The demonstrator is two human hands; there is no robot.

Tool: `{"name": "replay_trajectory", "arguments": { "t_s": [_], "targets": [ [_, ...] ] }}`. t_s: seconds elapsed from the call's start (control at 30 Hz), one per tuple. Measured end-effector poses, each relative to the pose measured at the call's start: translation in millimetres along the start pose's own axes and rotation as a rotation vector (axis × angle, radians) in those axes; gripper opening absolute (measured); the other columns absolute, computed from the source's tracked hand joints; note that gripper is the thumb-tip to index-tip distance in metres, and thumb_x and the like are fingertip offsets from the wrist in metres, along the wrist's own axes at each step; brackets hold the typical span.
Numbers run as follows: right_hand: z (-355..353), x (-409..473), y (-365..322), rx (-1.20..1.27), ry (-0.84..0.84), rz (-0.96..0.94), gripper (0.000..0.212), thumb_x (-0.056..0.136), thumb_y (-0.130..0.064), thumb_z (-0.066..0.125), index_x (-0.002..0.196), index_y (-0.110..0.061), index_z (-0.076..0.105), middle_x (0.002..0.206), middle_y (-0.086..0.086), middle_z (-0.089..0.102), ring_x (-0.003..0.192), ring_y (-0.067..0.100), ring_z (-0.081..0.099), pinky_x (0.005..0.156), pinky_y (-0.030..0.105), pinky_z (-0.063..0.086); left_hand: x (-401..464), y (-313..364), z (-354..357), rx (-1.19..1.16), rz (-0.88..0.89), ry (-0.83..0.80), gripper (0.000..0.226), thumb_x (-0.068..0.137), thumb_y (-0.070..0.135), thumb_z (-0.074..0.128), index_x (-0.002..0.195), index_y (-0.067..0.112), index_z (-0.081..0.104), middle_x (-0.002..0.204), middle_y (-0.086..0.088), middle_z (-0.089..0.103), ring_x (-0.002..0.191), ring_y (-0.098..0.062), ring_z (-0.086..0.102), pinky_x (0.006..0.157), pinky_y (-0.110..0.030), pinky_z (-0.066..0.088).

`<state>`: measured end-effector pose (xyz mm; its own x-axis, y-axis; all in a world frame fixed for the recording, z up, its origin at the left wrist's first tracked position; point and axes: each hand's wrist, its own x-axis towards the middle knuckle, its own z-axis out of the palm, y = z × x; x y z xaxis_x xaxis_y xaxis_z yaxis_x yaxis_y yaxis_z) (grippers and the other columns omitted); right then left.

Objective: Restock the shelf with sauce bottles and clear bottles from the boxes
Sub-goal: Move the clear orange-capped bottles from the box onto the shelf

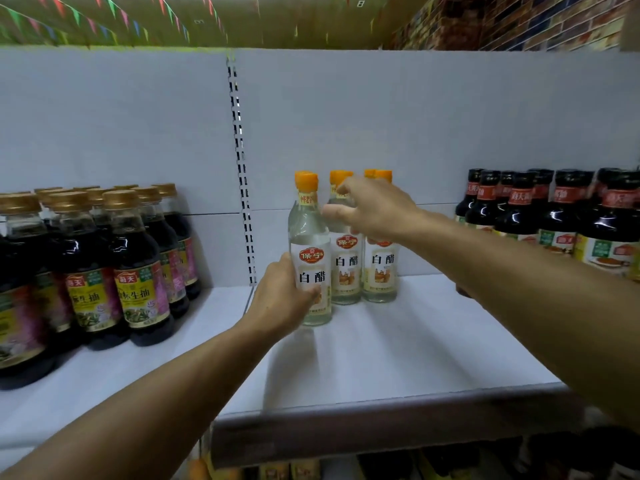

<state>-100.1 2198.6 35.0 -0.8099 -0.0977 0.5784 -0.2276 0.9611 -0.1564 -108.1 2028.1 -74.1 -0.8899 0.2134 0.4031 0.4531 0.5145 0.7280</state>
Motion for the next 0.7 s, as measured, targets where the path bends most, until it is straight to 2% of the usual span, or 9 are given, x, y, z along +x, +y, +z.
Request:
{"name": "replay_trajectory", "arguments": {
  "t_s": [0.07, 0.1, 0.2, 0.37, 0.43, 0.5, 0.57, 0.63, 0.7],
  "targets": [
    [-4.8, -15.2, 4.2, 0.02, -0.005, -0.012, 0.041, 0.091, -0.06, 0.052, 0.105, -0.023, 0.063, 0.078, -0.013, 0.061, 0.062, 0.01, 0.063, 0.065, 0.038, 0.054, -12.3, 9.2, 2.8, 0.008, 0.007, 0.013, 0.034, 0.089, 0.021, 0.069, 0.121, 0.021, 0.056, 0.111, 0.008, 0.067, 0.091, -0.007, 0.062, 0.063, -0.011, 0.044],
    [-6.7, -23.3, 6.3, 0.025, -0.005, -0.017, 0.037, 0.091, -0.059, 0.052, 0.098, -0.025, 0.063, 0.075, -0.014, 0.06, 0.061, 0.01, 0.063, 0.064, 0.037, 0.054, -19.5, 14.3, 4.7, 0.014, 0.012, 0.018, 0.034, 0.09, 0.019, 0.068, 0.121, 0.021, 0.057, 0.113, 0.008, 0.066, 0.09, -0.005, 0.062, 0.062, -0.008, 0.042],
    [-10.7, -47.7, 11.8, 0.023, 0.012, -0.047, 0.035, 0.092, -0.058, 0.052, 0.088, -0.026, 0.064, 0.077, -0.01, 0.066, 0.07, 0.013, 0.064, 0.063, 0.034, 0.05, -43.9, 31.8, 10.5, 0.03, 0.036, 0.027, 0.031, 0.091, 0.016, 0.065, 0.119, 0.025, 0.057, 0.103, 0.015, 0.061, 0.074, 0.008, 0.055, 0.048, -0.004, 0.037],
    [-20.2, -89.2, 18.1, 0.072, 0.026, -0.081, 0.033, 0.092, -0.058, 0.052, 0.087, -0.027, 0.065, 0.08, -0.011, 0.063, 0.077, 0.014, 0.059, 0.064, 0.032, 0.044, -85.4, 56.0, 24.3, -0.01, 0.021, 0.042, 0.026, 0.092, 0.02, 0.063, 0.114, 0.032, 0.058, 0.097, 0.02, 0.062, 0.08, 0.009, 0.058, 0.056, -0.004, 0.039],
    [-24.2, -106.3, 19.2, 0.119, 0.005, -0.088, 0.033, 0.093, -0.055, 0.052, 0.085, -0.027, 0.066, 0.075, -0.014, 0.059, 0.076, 0.014, 0.059, 0.065, 0.033, 0.044, -103.7, 62.7, 29.6, 0.012, 0.019, 0.066, 0.033, 0.091, 0.021, 0.063, 0.123, 0.03, 0.058, 0.101, 0.023, 0.061, 0.083, 0.008, 0.056, 0.069, -0.003, 0.038],
    [-27.7, -122.2, 20.1, 0.159, -0.017, -0.095, 0.033, 0.094, -0.052, 0.052, 0.084, -0.024, 0.066, 0.076, -0.013, 0.06, 0.075, 0.015, 0.059, 0.064, 0.034, 0.046, -117.1, 67.2, 35.2, 0.024, 0.025, 0.068, 0.043, 0.091, 0.023, 0.063, 0.133, 0.025, 0.055, 0.122, 0.012, 0.06, 0.102, -0.001, 0.053, 0.087, -0.017, 0.038],
    [-28.7, -139.8, 19.1, 0.189, -0.041, -0.101, 0.032, 0.095, -0.048, 0.053, 0.081, -0.022, 0.066, 0.075, -0.008, 0.063, 0.07, 0.014, 0.059, 0.062, 0.034, 0.046, -131.5, 69.2, 39.3, 0.027, -0.003, 0.062, 0.048, 0.092, 0.025, 0.062, 0.138, 0.022, 0.051, 0.131, 0.006, 0.056, 0.114, -0.009, 0.052, 0.093, -0.024, 0.039],
    [-29.5, -156.1, 17.5, 0.229, -0.061, -0.086, 0.031, 0.096, -0.043, 0.054, 0.077, -0.021, 0.063, 0.071, -0.006, 0.062, 0.065, 0.014, 0.059, 0.061, 0.036, 0.049, -142.6, 68.7, 42.8, 0.063, -0.013, 0.057, 0.045, 0.092, 0.028, 0.063, 0.136, 0.023, 0.052, 0.123, 0.007, 0.06, 0.105, -0.007, 0.057, 0.086, -0.021, 0.044],
    [-30.2, -174.2, 16.9, 0.262, -0.085, -0.061, 0.028, 0.096, -0.039, 0.055, 0.078, -0.019, 0.063, 0.072, -0.005, 0.063, 0.066, 0.017, 0.06, 0.066, 0.042, 0.054, -155.1, 69.1, 46.3, 0.101, -0.004, 0.044, 0.034, 0.092, 0.03, 0.063, 0.126, 0.026, 0.059, 0.102, 0.012, 0.065, 0.088, -0.002, 0.059, 0.071, -0.013, 0.043]
  ]
}}
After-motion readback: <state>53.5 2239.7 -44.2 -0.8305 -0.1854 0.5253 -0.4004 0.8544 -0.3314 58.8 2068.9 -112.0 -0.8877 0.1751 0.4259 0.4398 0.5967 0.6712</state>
